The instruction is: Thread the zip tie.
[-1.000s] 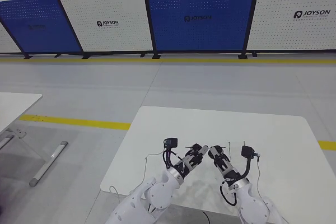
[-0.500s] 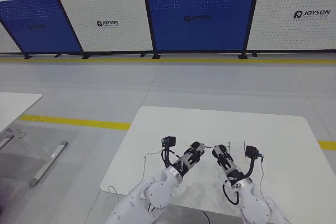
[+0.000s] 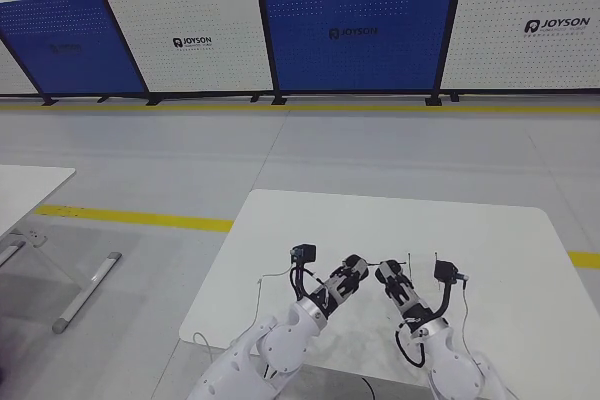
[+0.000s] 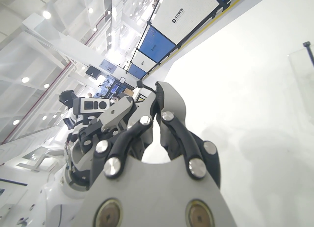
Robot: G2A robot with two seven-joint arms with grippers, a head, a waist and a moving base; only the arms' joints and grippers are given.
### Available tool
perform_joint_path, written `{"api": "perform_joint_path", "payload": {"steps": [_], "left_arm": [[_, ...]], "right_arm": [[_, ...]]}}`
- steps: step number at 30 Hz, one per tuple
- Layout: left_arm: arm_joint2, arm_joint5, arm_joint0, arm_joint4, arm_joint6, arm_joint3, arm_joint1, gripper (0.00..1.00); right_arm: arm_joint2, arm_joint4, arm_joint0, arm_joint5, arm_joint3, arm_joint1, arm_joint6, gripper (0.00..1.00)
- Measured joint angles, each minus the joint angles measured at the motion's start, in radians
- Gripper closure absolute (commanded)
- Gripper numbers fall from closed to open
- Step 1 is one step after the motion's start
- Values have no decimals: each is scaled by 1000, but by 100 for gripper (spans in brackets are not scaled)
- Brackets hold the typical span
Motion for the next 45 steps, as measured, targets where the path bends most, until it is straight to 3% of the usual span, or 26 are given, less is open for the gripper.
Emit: {"api": "perform_joint_path", "payload": {"steps": [11, 14, 19, 24, 35, 36, 38, 39, 40, 45], "left_arm": [[-10, -15, 8, -7, 2, 7, 1, 100], [-12, -13, 9, -9, 6, 8, 1, 100], [-15, -12, 11, -9, 13, 10, 0, 100], [-17, -10, 11, -9, 16, 13, -1, 100], [-28, 5, 13, -61, 53, 5, -6, 100], [-29, 5, 14, -68, 57, 3, -7, 100], [-30, 2, 16, -89, 61, -1, -9, 100], [-31, -1, 18, -101, 61, -3, -9, 100], [-33, -4, 20, -118, 58, -6, -10, 100], [-35, -9, 24, -155, 37, -12, -10, 100]], "right_arm": [[-5, 22, 11, 6, 15, -2, 13, 100], [-5, 23, 9, 6, 11, -2, 9, 86], [-6, 25, 4, 3, 6, -2, -1, 76], [-6, 25, 1, -1, 4, -2, -8, 82], [-7, -12, -7, 5, 10, -1, -28, 75], [-8, -25, -8, 11, 12, 0, -34, 72], [-11, -63, -9, 33, 15, 0, -53, 56], [-14, -81, -10, 44, 16, 0, -63, 12], [-17, -104, -11, 61, 16, -1, -75, 0], [-21, -136, -14, 96, 6, -2, -95, 0]]}}
